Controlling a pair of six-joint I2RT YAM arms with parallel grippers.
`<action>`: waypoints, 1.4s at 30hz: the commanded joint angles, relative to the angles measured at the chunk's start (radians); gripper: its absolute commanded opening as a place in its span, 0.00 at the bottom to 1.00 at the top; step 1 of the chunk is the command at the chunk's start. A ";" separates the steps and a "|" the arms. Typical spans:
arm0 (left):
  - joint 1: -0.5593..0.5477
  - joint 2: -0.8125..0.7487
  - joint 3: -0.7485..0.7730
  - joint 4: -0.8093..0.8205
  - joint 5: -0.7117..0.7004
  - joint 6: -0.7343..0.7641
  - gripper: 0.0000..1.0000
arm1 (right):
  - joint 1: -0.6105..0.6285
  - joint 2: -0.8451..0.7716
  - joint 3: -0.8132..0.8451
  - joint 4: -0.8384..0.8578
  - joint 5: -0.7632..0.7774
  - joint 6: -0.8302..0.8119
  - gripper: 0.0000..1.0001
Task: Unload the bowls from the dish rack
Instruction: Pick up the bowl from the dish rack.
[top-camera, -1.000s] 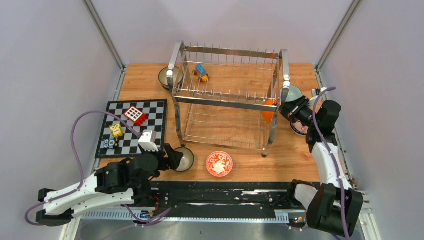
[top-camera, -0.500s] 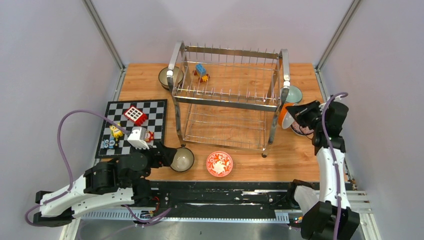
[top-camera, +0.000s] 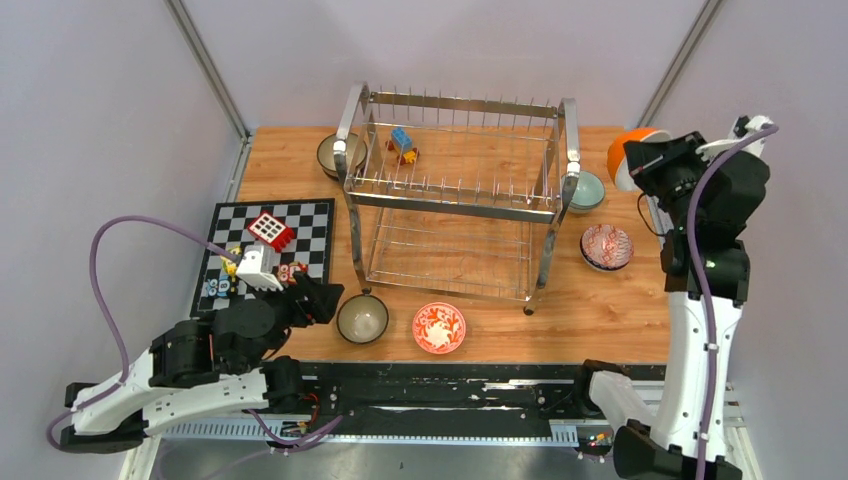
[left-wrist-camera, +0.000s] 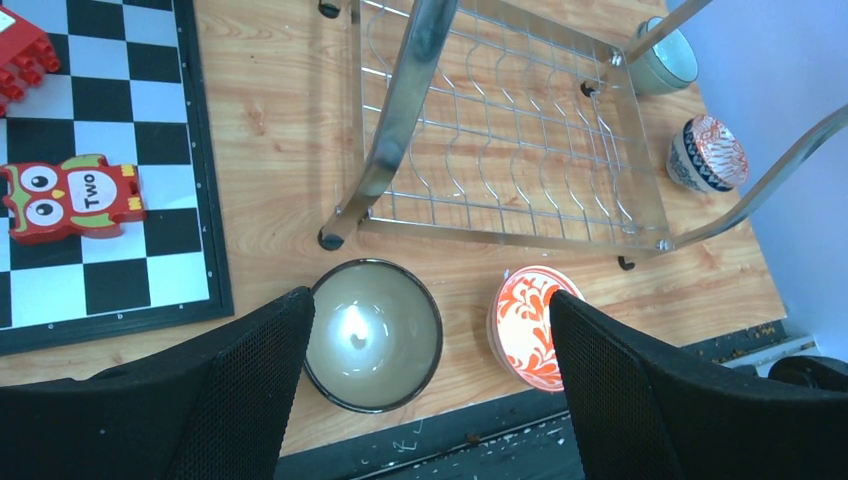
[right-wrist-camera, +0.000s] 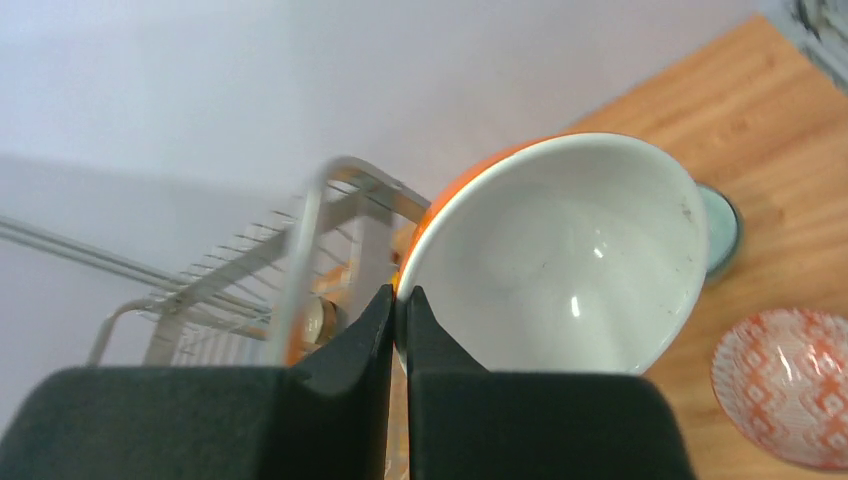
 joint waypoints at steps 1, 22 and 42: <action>0.007 0.034 0.036 0.006 -0.047 0.021 0.89 | 0.097 -0.005 0.186 -0.027 0.060 -0.098 0.02; 0.007 0.128 0.213 -0.094 -0.083 0.016 0.90 | 0.493 0.073 0.598 -0.105 -0.389 -0.258 0.02; 0.007 -0.008 0.202 -0.145 -0.103 -0.010 0.96 | 1.524 0.589 1.075 -0.354 0.114 -0.695 0.02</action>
